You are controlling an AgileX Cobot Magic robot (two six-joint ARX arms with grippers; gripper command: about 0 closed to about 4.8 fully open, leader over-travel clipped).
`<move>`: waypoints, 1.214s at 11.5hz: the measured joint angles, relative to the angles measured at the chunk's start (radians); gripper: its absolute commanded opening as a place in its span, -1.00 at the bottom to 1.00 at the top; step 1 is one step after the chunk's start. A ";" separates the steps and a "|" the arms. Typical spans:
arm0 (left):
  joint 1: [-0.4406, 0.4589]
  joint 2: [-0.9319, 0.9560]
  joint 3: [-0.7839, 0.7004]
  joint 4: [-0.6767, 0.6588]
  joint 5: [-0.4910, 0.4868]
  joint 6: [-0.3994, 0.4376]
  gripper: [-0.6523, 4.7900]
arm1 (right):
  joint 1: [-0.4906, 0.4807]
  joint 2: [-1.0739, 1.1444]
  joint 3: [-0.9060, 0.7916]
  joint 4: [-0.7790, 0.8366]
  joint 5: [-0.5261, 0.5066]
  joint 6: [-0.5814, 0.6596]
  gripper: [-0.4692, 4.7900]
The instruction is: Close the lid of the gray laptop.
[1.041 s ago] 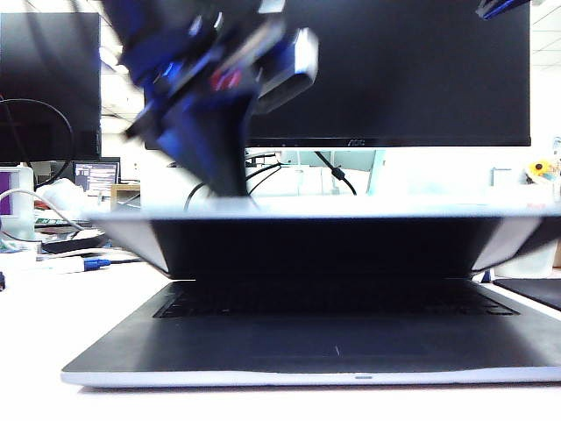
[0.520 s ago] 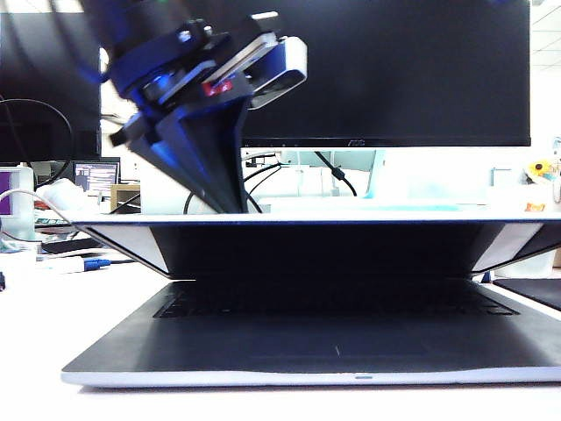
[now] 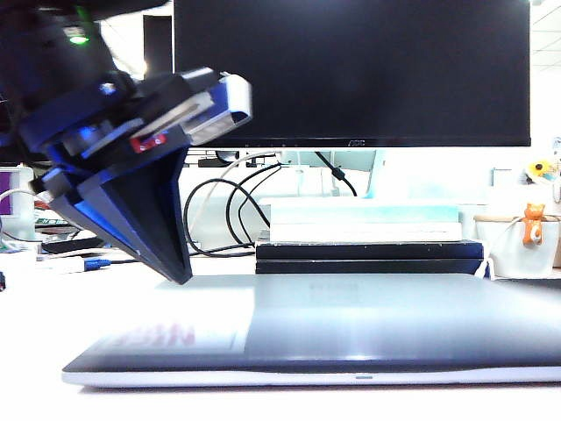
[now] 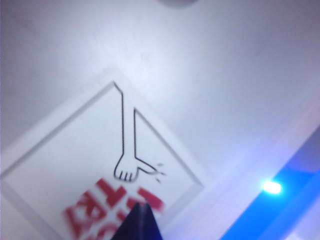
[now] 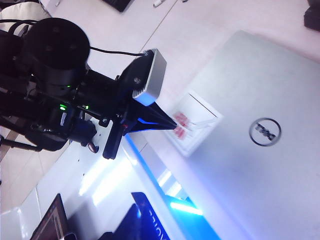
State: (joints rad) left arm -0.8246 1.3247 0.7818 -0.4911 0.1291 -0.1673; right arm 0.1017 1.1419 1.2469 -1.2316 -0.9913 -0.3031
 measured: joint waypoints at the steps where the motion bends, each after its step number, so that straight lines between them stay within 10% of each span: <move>1: -0.001 -0.020 -0.021 0.025 -0.016 -0.006 -0.78 | 0.000 0.000 -0.020 -0.002 0.000 -0.006 -0.83; 3: -0.006 -0.083 -0.026 0.027 -0.113 -0.002 -0.78 | 0.000 -0.018 -0.053 0.036 -0.008 -0.050 -0.83; 5: 0.073 -0.575 -0.088 0.038 -0.427 0.177 -0.78 | -0.057 -0.335 -0.184 0.480 0.366 0.163 -0.83; 10: 0.344 -1.323 -0.466 0.270 -0.399 0.182 -0.78 | -0.052 -0.777 -0.826 1.265 0.678 0.329 -0.83; 14: 0.348 -1.315 -0.527 0.324 -0.437 0.187 -0.78 | -0.042 -1.019 -1.154 1.498 0.812 0.454 -0.83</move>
State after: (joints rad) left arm -0.4763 0.0097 0.2546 -0.1669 -0.3077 0.0200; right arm 0.0593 0.1230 0.0925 0.2668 -0.1791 0.1513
